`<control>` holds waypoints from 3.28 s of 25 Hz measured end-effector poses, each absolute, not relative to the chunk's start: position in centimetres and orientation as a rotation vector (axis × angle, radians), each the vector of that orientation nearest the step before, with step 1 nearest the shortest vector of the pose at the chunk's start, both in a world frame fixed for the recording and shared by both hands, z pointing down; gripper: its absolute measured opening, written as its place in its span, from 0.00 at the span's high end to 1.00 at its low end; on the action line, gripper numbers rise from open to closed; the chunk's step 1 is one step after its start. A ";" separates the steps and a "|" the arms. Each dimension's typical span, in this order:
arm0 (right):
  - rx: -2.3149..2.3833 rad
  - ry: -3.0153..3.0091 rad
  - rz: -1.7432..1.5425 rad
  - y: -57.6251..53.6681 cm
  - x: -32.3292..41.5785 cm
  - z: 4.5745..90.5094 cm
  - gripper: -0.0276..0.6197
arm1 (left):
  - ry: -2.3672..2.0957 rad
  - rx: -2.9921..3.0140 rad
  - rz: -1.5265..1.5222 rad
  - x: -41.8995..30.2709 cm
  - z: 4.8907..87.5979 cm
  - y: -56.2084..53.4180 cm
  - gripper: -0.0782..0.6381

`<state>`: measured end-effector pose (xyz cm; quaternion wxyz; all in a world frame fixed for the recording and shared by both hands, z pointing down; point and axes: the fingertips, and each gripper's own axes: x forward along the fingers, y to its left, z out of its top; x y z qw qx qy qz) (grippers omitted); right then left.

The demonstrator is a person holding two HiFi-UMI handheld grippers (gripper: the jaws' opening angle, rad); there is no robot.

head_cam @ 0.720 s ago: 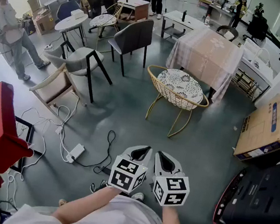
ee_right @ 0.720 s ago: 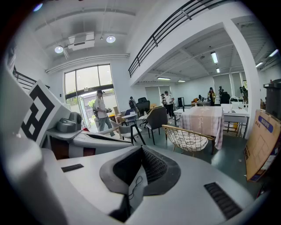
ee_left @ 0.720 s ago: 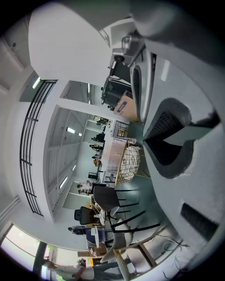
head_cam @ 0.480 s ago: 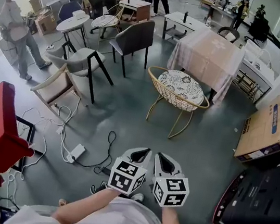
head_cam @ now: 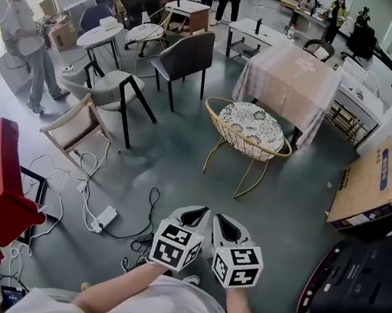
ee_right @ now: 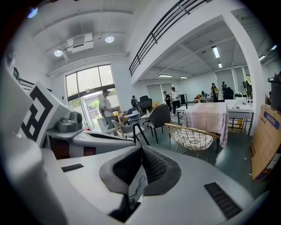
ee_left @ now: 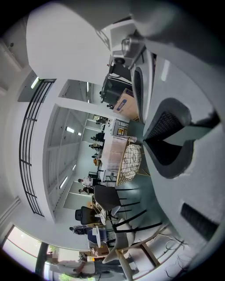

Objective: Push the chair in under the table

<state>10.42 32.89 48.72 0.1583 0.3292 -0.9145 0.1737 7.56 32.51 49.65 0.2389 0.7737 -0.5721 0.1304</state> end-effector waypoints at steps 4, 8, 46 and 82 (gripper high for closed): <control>0.963 -2.609 0.500 31.1 9.9 48.7 0.95 | -1.551 2.142 0.357 7.1 49.4 30.6 0.88; 0.973 -2.598 0.504 29.0 8.8 49.3 0.95 | -1.535 2.147 0.363 6.1 50.1 28.7 0.88; 1.259 -2.339 0.463 10.9 -3.2 50.3 0.95 | -1.188 2.295 0.410 -7.0 51.1 9.6 0.88; 0.998 -2.086 0.145 -2.0 0.7 58.2 0.85 | -1.012 2.674 0.929 -6.5 57.6 -4.5 0.88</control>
